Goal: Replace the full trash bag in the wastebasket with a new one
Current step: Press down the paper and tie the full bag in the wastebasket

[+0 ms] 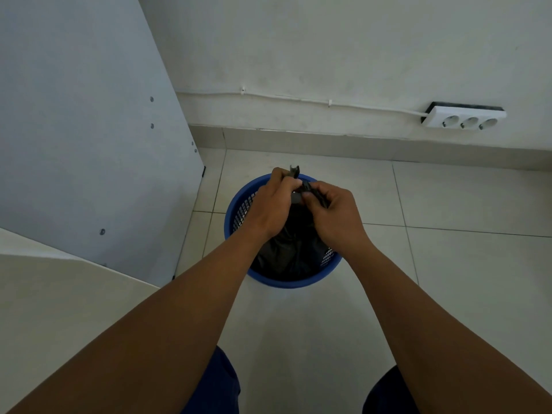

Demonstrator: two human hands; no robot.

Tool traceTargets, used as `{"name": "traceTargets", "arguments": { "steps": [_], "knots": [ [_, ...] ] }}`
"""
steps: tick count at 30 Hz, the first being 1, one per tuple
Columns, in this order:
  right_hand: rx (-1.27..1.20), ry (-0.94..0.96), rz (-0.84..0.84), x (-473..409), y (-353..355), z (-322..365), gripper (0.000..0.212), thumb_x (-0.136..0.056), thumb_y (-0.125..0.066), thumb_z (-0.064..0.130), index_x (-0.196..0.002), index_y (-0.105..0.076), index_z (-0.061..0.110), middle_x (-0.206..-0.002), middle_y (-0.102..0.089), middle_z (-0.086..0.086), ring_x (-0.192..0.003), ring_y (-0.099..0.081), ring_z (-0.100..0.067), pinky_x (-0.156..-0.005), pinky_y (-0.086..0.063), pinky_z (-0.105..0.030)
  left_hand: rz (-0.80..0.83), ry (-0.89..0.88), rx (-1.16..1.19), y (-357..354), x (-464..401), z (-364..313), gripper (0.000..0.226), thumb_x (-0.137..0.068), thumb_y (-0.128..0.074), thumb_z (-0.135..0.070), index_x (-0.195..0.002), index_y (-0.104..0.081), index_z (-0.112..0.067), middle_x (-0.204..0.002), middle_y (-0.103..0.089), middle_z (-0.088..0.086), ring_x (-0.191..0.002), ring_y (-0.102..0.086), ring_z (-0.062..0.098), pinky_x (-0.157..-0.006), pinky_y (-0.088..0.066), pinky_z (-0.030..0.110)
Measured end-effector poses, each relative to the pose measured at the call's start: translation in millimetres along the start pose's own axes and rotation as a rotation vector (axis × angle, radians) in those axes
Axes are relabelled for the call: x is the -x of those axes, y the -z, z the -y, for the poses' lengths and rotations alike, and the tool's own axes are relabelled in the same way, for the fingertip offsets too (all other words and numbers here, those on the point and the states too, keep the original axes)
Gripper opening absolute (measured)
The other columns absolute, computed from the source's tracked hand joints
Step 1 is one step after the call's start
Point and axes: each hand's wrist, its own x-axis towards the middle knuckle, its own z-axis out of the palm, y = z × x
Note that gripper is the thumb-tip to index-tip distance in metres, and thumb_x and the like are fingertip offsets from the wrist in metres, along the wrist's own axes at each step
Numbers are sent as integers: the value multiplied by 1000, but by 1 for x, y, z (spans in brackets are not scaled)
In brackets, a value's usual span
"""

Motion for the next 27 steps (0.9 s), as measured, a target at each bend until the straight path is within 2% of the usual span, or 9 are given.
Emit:
{"name": "traceTargets", "arguments": {
  "steps": [5,7,9,12,16,20,22,25,27],
  "knots": [
    [-165,-149,104,1,-2,8,34,-108,-39,20,-115,-72,13,-100,-75,1,-94,-70,-7,-78,-53,-15,72,168,204,10,-5,4,36,-81,-42,-49,-78,-71,-28,-90,-69,7,-94,-62,26,-98,-46,51],
    [-137,-146,147,0,1,10,34,-108,-39,17,-117,-71,13,-100,-75,3,-93,-70,-4,-76,-51,-12,47,220,126,12,-8,1,46,-87,-37,-45,-97,-73,-18,-100,-70,13,-100,-63,29,-102,-46,50],
    [32,-47,154,-3,3,7,30,-106,-46,14,-123,-71,17,-102,-75,5,-94,-70,-4,-83,-54,-16,39,199,-2,15,-12,-2,44,-97,-34,-37,-112,-67,-11,-104,-69,9,-101,-64,24,-96,-50,46],
    [82,-2,87,-3,6,4,32,-97,-63,10,-127,-69,21,-102,-76,5,-95,-70,0,-88,-55,-16,30,123,-98,20,-15,-2,25,-103,-40,-26,-114,-62,-23,-104,-67,0,-98,-63,16,-78,-46,29],
    [178,38,87,-5,8,7,15,-91,-72,12,-103,-77,21,-92,-71,15,-85,-67,7,-78,-50,-7,60,97,-105,26,-17,-1,29,-105,-42,-28,-134,-48,-25,-103,-62,-3,-91,-58,6,-77,-43,22],
    [380,209,152,-7,5,10,12,-86,-77,17,-94,-78,26,-143,-49,5,-122,-48,-4,-100,-37,-11,151,235,-86,23,-23,8,58,-84,-49,-68,-137,-49,-46,-137,-56,4,-127,-52,23,-111,-38,45],
    [398,225,205,-8,3,12,12,-86,-77,16,-93,-78,25,-153,-38,5,-132,-41,-7,-103,-33,-9,220,296,-33,19,-34,29,69,-67,-48,-89,-122,-63,-51,-138,-59,7,-129,-53,27,-112,-35,51],
    [382,202,206,-10,0,14,13,-89,-74,17,-100,-78,22,-118,-59,1,-106,-59,-11,-89,-47,-15,245,317,71,19,-16,3,62,-72,-49,-86,-116,-70,-46,-139,-58,6,-128,-55,22,-113,-36,47],
    [301,130,183,-10,0,14,15,-90,-73,19,-103,-78,24,-99,-62,3,-91,-62,-10,-84,-51,-21,237,271,178,20,-9,-8,50,-91,-42,-56,-134,-60,-37,-141,-53,4,-128,-52,20,-113,-37,41]
  ]
}}
